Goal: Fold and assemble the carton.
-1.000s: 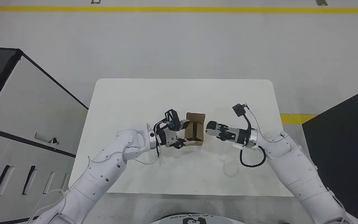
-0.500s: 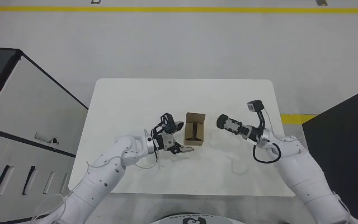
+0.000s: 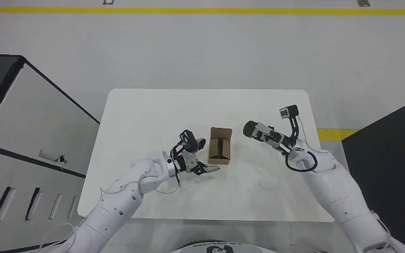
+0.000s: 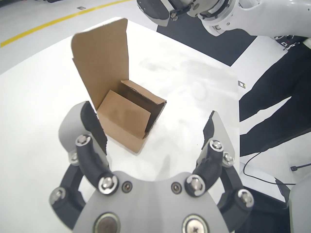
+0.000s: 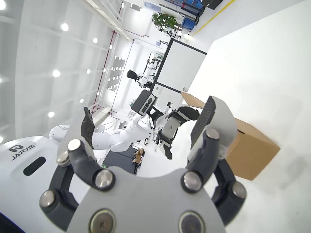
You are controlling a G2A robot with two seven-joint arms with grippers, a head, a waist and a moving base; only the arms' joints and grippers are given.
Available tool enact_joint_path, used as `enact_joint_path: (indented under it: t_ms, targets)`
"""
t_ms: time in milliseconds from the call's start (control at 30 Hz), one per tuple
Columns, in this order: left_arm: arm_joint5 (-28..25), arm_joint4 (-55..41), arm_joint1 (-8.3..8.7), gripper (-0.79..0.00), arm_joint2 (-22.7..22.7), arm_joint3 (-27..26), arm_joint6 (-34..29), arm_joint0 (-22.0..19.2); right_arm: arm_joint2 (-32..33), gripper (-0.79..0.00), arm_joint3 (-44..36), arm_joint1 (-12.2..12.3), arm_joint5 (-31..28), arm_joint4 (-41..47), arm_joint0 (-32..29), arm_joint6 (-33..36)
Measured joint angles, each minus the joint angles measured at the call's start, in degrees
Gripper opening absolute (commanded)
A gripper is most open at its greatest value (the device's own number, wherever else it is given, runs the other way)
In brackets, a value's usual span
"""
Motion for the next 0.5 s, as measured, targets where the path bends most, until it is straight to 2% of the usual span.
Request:
enact_joint_path:
  t_ms: [500]
  targets:
    - [10.4, 8.6, -1.09, 0.000, 2.2, 3.9, 6.5, 0.2, -10.5, 0.000, 12.0, -5.2, -2.2, -1.7, 11.1, -3.8]
